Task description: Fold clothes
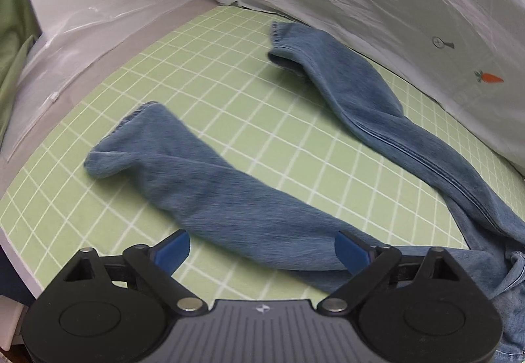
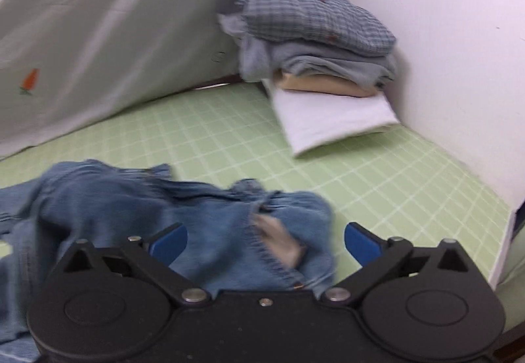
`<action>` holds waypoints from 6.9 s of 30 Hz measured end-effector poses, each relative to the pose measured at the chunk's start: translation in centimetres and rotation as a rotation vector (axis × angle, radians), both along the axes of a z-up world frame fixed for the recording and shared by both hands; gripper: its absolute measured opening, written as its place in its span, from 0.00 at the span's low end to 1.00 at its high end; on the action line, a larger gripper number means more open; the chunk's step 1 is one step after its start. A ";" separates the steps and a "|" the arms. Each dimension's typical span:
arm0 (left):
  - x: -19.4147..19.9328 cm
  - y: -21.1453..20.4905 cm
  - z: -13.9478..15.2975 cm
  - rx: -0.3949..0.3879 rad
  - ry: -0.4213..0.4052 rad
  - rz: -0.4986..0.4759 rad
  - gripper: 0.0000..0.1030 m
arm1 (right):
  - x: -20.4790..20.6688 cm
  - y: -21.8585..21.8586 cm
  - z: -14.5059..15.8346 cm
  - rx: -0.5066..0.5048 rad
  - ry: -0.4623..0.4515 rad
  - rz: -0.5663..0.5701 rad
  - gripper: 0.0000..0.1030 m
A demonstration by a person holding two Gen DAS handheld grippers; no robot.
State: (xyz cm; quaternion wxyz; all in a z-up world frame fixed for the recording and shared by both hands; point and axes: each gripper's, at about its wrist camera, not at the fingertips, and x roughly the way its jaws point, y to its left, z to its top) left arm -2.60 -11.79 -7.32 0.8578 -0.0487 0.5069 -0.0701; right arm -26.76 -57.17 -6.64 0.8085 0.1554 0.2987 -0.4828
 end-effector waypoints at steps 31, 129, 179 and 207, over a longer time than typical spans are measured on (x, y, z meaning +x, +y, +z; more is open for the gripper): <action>11.4 18.2 -6.0 -0.304 0.199 0.119 0.00 | 18.3 23.1 -4.0 0.427 -0.060 0.375 0.01; 32.4 3.3 -3.2 -0.335 -0.029 0.056 0.71 | 28.1 17.2 -7.5 0.226 0.112 0.227 1.00; 32.6 -0.7 -6.0 -0.254 -0.010 -0.012 0.55 | 27.8 17.7 -9.2 0.144 0.057 0.250 1.00; 7.0 19.0 -4.6 -0.195 0.128 0.236 0.11 | 16.4 27.3 -7.7 0.272 0.208 0.524 1.00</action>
